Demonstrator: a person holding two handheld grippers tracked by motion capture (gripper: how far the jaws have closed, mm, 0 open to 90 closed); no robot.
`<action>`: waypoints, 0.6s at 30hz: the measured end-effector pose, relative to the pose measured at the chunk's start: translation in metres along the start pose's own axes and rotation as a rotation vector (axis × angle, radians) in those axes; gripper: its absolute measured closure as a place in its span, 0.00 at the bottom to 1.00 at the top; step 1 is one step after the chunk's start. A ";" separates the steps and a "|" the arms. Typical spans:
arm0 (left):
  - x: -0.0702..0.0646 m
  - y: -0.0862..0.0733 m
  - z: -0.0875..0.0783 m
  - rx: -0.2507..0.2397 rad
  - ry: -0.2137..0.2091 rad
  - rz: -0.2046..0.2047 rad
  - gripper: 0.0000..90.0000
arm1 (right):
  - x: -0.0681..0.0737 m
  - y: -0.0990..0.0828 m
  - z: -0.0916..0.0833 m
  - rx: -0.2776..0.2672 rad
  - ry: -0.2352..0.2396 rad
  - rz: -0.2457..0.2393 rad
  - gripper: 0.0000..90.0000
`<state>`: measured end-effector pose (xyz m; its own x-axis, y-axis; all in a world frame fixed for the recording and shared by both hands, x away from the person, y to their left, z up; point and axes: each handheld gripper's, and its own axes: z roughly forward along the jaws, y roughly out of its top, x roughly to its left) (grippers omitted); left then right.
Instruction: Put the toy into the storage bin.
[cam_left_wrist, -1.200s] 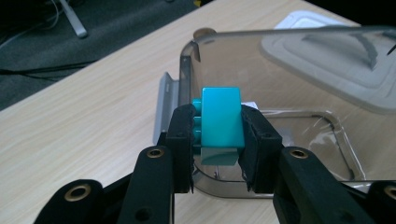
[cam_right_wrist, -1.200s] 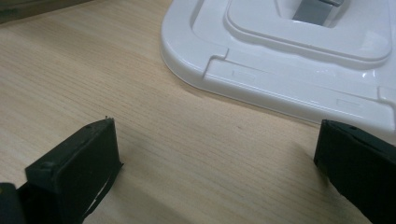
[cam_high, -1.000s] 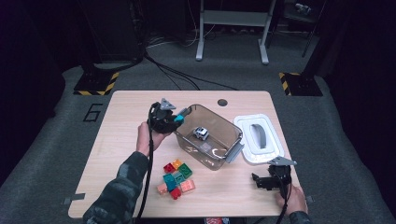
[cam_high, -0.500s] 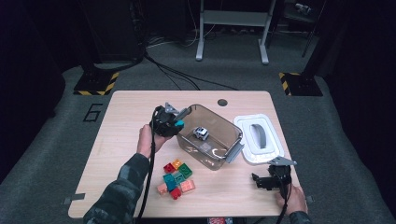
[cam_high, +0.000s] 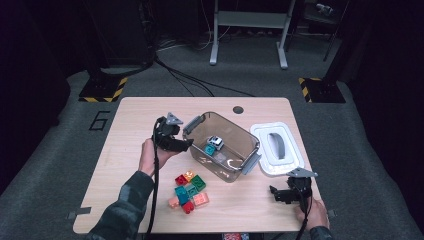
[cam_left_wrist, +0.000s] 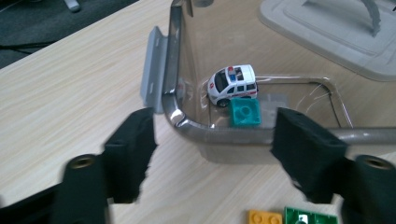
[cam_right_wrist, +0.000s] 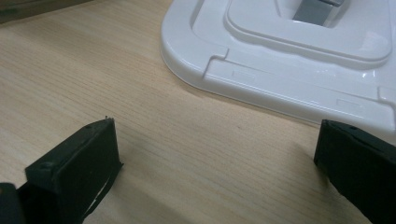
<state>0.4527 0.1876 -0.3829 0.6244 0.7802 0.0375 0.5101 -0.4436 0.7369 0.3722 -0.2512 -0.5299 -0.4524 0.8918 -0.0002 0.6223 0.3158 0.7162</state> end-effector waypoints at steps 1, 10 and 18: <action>0.001 -0.006 -0.006 -0.010 -0.003 -0.013 0.25 | 0.000 0.000 0.000 0.000 0.000 0.000 0.00; -0.005 -0.047 -0.024 0.009 -0.006 -0.023 0.06 | 0.000 0.000 0.000 0.000 0.000 0.000 0.00; -0.019 -0.087 -0.025 0.003 -0.024 -0.035 0.01 | 0.000 0.000 0.000 0.000 0.000 0.000 0.00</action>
<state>0.3819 0.2220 -0.4311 0.6204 0.7843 -0.0046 0.5334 -0.4176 0.7356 0.3722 -0.2512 -0.5299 -0.4529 0.8916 -0.0002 0.6222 0.3162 0.7162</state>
